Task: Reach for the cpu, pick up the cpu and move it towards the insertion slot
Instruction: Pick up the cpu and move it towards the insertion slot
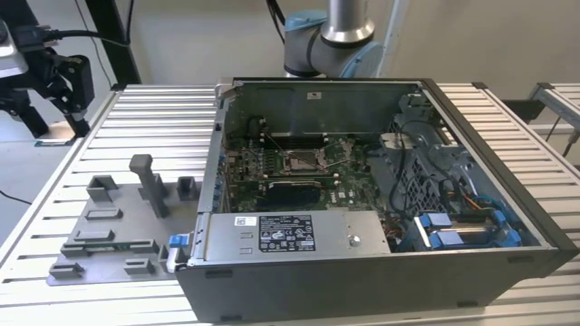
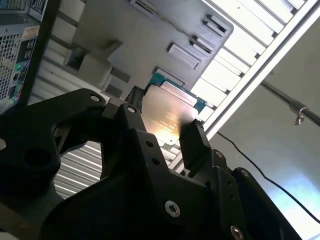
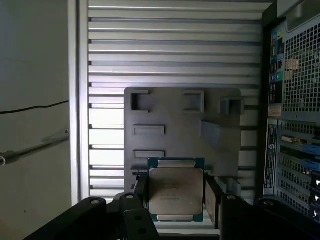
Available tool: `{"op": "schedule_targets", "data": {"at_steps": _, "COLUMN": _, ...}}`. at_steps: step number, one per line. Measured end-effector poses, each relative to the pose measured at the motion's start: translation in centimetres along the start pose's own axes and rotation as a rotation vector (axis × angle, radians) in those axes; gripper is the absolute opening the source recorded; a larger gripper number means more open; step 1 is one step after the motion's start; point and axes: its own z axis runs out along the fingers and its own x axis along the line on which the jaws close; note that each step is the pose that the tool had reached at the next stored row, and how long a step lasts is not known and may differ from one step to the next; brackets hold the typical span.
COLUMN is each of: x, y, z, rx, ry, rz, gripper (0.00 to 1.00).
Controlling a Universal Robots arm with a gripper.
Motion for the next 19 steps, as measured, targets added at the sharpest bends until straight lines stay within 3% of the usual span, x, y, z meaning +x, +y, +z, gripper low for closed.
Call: {"op": "schedule_targets", "data": {"at_steps": 19, "x": -4.25, "y": 0.03, "z": 0.09, "rx": 0.0000, "ry": 0.0003, "rz": -0.001, "gripper": 0.00}}
